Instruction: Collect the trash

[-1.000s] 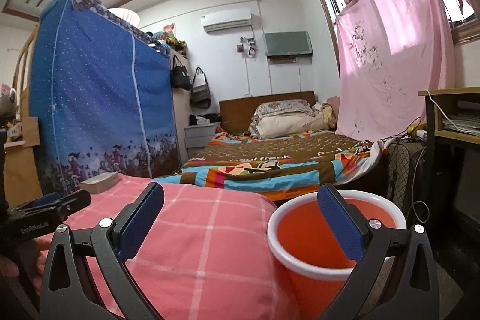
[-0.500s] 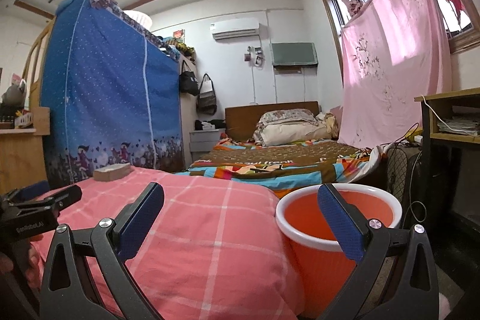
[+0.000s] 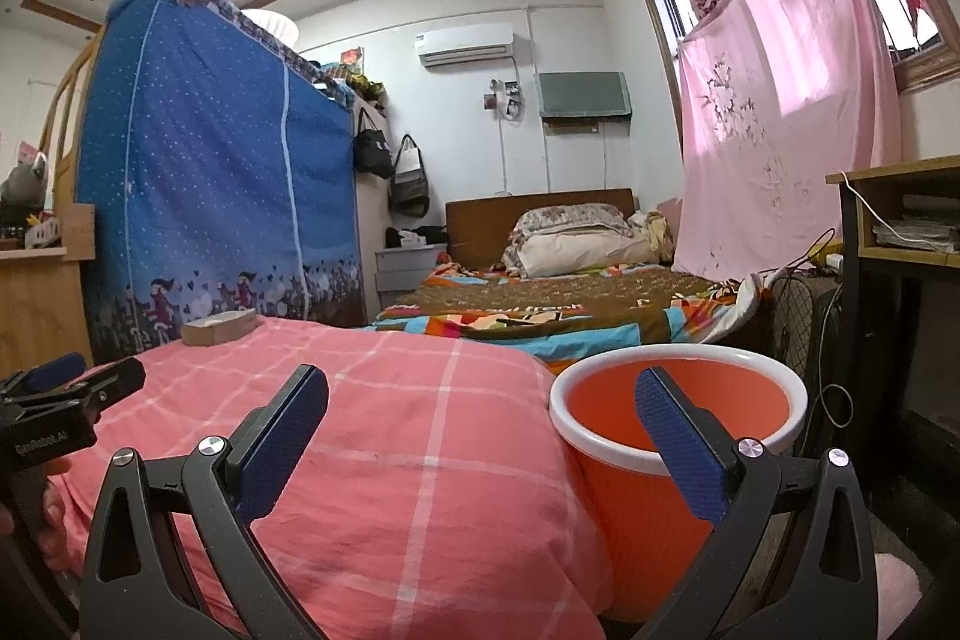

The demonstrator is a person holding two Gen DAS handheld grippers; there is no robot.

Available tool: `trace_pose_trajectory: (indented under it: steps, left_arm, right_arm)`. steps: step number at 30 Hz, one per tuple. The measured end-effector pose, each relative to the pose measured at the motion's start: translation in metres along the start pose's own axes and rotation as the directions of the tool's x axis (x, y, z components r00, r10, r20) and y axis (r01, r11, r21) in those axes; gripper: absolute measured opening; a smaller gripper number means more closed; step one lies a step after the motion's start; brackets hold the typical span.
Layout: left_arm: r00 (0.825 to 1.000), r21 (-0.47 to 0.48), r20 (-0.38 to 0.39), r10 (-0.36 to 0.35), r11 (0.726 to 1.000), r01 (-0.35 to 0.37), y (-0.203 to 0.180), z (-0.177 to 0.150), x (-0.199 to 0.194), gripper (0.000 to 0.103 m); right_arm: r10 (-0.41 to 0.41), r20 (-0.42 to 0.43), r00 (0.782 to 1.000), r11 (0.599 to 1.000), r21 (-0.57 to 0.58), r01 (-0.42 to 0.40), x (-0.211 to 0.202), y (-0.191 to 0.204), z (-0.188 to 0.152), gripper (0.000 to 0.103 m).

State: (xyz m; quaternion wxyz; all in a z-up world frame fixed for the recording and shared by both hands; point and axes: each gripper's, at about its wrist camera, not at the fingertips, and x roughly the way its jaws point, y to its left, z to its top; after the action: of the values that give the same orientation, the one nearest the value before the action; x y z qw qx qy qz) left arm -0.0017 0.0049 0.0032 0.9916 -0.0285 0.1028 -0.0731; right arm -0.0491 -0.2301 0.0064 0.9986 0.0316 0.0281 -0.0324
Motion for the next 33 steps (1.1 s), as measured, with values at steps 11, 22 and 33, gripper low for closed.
trace_pose_trajectory:
  steps: [11,22,33]
  left_arm:
    - [1.000,0.007,-0.003,-0.003,1.000,0.003,-0.0016,0.0012,-0.0004,0.103]
    - [1.000,0.010,-0.007,-0.002,1.000,0.002,-0.0016,0.0003,0.0003,0.103]
    - [1.000,0.011,-0.013,0.000,1.000,0.000,0.0011,-0.0044,0.0020,0.103]
  right_arm:
    - [0.001,-0.010,1.000,1.000,0.007,-0.001,-0.0003,-0.0014,-0.0019,0.103]
    - [0.003,-0.021,1.000,1.000,0.011,-0.002,-0.0004,-0.0020,-0.0032,0.103]
    - [0.004,-0.028,1.000,1.000,0.022,-0.004,0.0010,-0.0028,-0.0046,0.103]
